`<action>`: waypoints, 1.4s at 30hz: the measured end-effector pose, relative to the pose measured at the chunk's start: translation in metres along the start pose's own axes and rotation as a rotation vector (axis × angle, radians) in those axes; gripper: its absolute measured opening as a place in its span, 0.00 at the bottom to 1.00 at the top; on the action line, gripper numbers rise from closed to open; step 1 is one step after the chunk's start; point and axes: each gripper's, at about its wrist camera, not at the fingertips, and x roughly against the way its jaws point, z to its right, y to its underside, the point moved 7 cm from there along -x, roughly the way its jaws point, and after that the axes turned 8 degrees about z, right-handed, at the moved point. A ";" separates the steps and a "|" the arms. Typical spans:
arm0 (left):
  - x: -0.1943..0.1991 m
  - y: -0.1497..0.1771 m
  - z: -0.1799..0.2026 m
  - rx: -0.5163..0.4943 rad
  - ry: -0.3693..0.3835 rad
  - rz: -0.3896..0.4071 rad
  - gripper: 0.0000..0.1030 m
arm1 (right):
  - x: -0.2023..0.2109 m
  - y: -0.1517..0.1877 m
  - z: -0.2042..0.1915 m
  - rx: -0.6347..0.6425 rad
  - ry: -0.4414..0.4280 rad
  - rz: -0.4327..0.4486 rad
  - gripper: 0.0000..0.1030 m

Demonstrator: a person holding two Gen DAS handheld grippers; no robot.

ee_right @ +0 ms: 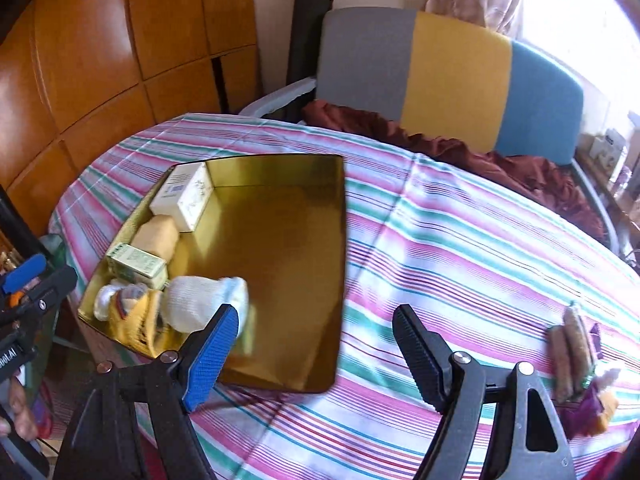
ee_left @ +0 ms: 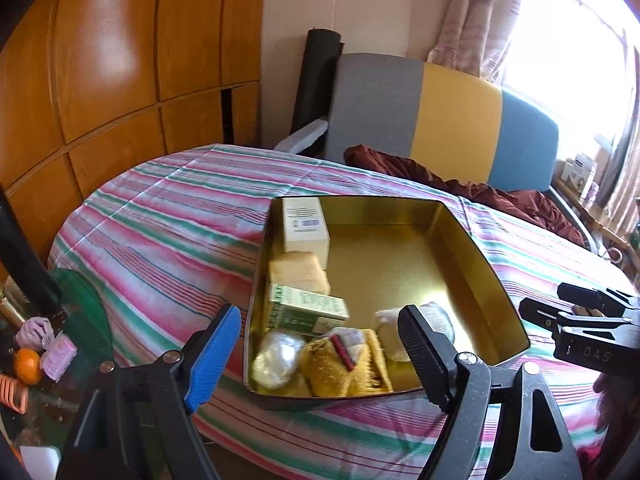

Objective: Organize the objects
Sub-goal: 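Lower the white sock into the gold tray and open the right tool, then move both tools back to the cracker packs and snack packets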

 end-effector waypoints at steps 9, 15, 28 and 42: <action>-0.002 -0.002 0.048 -0.076 0.083 -0.007 0.79 | 0.016 0.016 0.072 -0.083 0.098 -0.015 0.78; -0.003 -0.002 0.083 -0.117 0.155 -0.012 0.79 | 0.027 0.029 0.132 -0.174 0.169 -0.032 0.78; -0.005 0.014 0.168 -0.236 0.313 -0.053 0.79 | 0.098 0.062 0.343 -0.645 0.491 0.090 0.79; -0.022 0.055 0.262 -0.336 0.452 -0.196 0.79 | 0.104 0.108 0.387 -0.931 0.454 0.124 0.80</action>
